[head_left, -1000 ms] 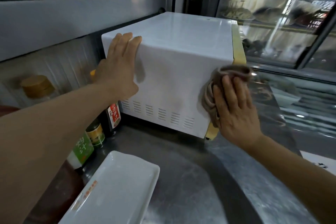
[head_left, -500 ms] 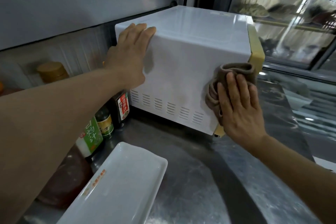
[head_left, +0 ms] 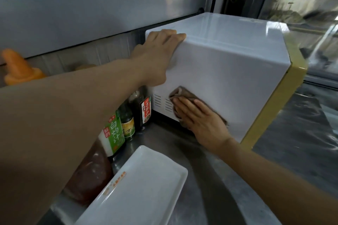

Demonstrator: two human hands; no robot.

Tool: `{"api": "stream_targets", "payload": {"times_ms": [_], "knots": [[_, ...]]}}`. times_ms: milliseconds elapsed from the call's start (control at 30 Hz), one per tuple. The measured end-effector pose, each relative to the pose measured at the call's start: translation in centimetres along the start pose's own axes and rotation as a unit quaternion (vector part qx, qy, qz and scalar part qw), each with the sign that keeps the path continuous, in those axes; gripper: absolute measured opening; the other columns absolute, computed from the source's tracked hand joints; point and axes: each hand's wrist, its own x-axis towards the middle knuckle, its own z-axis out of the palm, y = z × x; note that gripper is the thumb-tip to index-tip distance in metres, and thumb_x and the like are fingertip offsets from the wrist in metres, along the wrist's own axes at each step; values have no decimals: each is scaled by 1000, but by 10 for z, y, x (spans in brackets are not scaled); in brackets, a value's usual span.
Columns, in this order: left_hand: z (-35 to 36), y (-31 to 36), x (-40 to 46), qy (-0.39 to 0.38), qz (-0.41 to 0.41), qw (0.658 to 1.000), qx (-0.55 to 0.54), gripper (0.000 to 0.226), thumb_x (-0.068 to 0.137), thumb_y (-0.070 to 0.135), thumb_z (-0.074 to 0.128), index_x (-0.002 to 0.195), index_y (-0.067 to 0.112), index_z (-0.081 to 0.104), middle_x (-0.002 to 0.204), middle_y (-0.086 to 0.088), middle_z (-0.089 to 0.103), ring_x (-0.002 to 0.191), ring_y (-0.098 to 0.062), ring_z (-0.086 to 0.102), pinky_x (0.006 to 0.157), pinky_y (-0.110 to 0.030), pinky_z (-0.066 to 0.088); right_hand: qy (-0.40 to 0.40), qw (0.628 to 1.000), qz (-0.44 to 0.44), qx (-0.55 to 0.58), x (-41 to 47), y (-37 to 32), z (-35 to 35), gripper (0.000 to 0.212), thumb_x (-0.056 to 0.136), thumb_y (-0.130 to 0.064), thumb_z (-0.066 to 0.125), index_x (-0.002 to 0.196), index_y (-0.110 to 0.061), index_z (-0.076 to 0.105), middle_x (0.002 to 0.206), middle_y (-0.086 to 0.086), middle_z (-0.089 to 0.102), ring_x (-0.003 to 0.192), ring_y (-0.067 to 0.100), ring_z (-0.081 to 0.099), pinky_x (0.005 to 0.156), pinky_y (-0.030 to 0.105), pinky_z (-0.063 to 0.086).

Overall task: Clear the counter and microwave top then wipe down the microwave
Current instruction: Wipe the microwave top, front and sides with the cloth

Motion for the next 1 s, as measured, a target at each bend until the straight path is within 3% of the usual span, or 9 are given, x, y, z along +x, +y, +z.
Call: {"api": "stream_targets", "payload": {"times_ms": [67, 200, 300, 433, 633, 733, 800, 900, 1000], "knots": [[0, 0, 1, -3, -4, 1000, -7, 104, 65, -4, 65, 148, 27, 10, 154, 0, 8, 140, -27, 8, 105, -56, 32, 15, 999, 18, 39, -35, 18, -3, 58, 91, -16, 17, 149, -12, 19, 158, 8, 0, 147, 23, 0, 117, 40, -15], [-2, -2, 1, -13, -2, 1000, -24, 104, 67, -6, 63, 148, 29, 8, 155, 3, 5, 141, -25, 6, 106, -56, 32, 19, 998, 27, 46, -97, 44, -5, 64, 88, -14, 22, 150, -6, 11, 159, 11, 2, 147, 26, -2, 119, 41, -8], [-3, -6, 1, -24, 7, 999, -33, 105, 67, -7, 60, 148, 31, 6, 156, 4, 2, 142, -24, 3, 106, -57, 32, 19, 997, 32, 67, -81, 33, -3, 67, 85, -21, 26, 149, -5, 15, 159, 13, 2, 147, 27, -2, 119, 41, -9], [-2, -9, 0, -21, 13, 999, -39, 106, 67, -9, 57, 149, 33, 5, 157, 5, 1, 143, -23, 1, 105, -55, 34, 27, 995, -40, 90, -4, -4, 3, 61, 86, -20, 18, 146, -7, 24, 156, 14, 8, 147, 28, -3, 117, 41, -15], [0, -6, -1, -15, 5, 999, -37, 106, 67, -8, 57, 149, 33, 4, 156, 5, 0, 143, -22, 1, 103, -53, 37, -57, 995, -72, 46, 44, -33, 2, 64, 98, -27, 29, 150, -9, -3, 149, 14, -27, 136, 32, -30, 98, 47, -36], [0, -5, -2, -17, 3, 999, -45, 106, 68, -8, 59, 149, 33, 5, 156, 6, 0, 143, -21, 1, 102, -54, 37, -49, 996, -54, 46, 2, -15, 9, 72, 91, -22, 44, 151, -13, 5, 155, 12, -13, 138, 30, -25, 109, 45, -28], [-1, -5, -3, -16, 0, 998, -57, 106, 67, -8, 59, 149, 33, 6, 156, 7, 0, 143, -21, 1, 102, -55, 36, -38, 998, -40, 30, -33, -4, 11, 69, 87, -14, 37, 150, -8, 8, 157, 12, -2, 144, 30, -16, 115, 43, -18], [1, -5, -3, -11, -4, 997, -71, 107, 67, -10, 59, 149, 34, 6, 157, 8, -1, 144, -20, -2, 102, -56, 37, -59, 996, -62, 25, -53, 0, 10, 66, 88, -9, 20, 149, -7, -6, 155, 16, -19, 143, 31, -21, 114, 46, -21], [4, -4, -4, -5, -1, 997, -74, 106, 68, -9, 60, 149, 33, 5, 157, 7, -1, 144, -20, -4, 101, -58, 37, -82, 991, -98, 42, -16, -10, 3, 64, 93, -18, 20, 148, -11, -12, 150, 15, -30, 137, 31, -30, 107, 49, -30]]}}
